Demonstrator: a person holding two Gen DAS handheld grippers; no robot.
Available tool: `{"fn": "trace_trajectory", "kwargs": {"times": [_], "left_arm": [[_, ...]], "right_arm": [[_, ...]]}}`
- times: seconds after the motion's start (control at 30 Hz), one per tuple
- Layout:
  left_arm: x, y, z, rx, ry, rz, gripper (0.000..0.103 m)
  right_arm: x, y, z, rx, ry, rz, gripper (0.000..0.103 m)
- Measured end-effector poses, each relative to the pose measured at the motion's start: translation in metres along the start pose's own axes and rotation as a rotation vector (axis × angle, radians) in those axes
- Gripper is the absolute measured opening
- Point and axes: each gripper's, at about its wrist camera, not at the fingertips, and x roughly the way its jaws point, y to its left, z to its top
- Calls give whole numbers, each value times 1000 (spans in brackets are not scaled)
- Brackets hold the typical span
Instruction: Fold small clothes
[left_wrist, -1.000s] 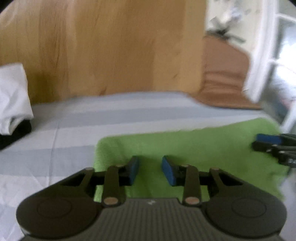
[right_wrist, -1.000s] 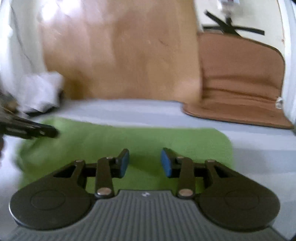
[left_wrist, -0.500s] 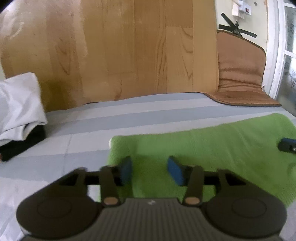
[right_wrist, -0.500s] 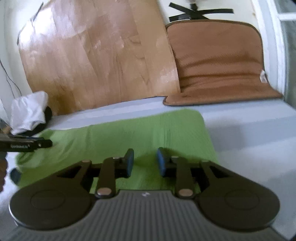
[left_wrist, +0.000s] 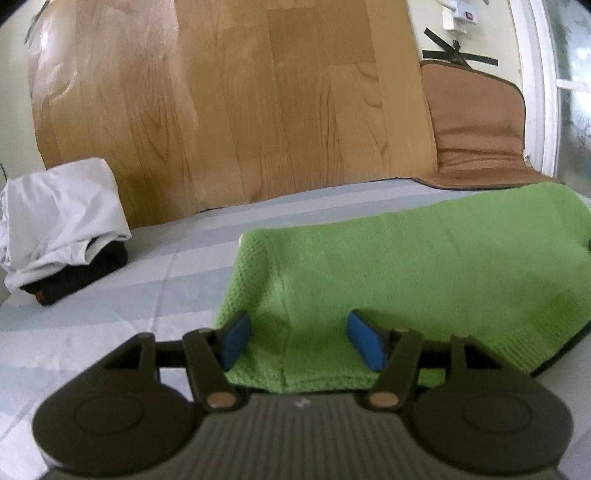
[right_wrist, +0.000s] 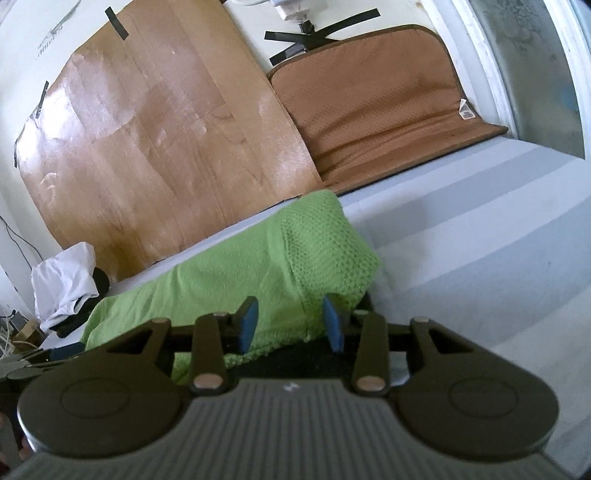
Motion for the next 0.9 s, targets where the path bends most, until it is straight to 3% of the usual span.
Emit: {"fn": "trace_trajectory", "kwargs": {"times": [0.7, 0.83, 0.9], "left_arm": [[-4, -1, -6, 2, -16, 8, 63], [-4, -1, -6, 3, -18, 9, 68], [-4, 0, -6, 1, -16, 6, 80]], "right_arm": [[-7, -3, -4, 56, -24, 11, 46], [-9, -3, -5, 51, -30, 9, 49], [-9, -3, -4, 46, -31, 9, 52]]}}
